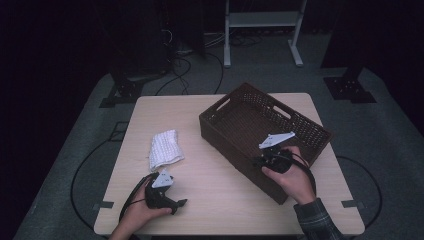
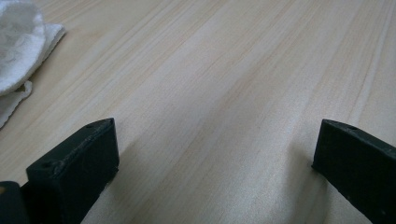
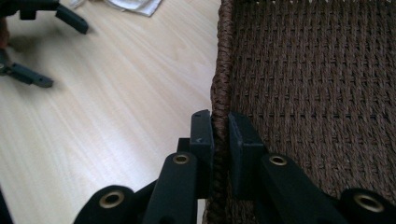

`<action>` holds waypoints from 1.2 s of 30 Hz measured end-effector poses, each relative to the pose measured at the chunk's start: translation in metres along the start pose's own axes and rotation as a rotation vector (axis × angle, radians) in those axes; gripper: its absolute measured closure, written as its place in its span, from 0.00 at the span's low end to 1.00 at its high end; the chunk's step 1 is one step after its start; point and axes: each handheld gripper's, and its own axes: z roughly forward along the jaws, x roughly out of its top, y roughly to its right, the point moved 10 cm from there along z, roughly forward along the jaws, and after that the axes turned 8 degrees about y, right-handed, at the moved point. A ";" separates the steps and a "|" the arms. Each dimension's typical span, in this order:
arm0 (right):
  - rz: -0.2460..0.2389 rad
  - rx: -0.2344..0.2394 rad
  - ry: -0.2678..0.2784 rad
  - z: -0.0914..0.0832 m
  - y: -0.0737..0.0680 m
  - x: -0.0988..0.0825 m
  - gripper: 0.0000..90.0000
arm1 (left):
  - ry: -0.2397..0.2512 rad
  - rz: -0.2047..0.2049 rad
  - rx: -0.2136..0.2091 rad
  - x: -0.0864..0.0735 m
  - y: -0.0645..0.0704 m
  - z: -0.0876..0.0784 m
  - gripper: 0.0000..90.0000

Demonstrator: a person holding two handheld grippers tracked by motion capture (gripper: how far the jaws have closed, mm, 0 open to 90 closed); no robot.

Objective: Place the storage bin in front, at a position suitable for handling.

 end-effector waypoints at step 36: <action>-0.011 -0.005 0.002 -0.003 -0.010 -0.004 0.90 | -0.004 -0.051 0.019 0.003 -0.005 -0.013 0.13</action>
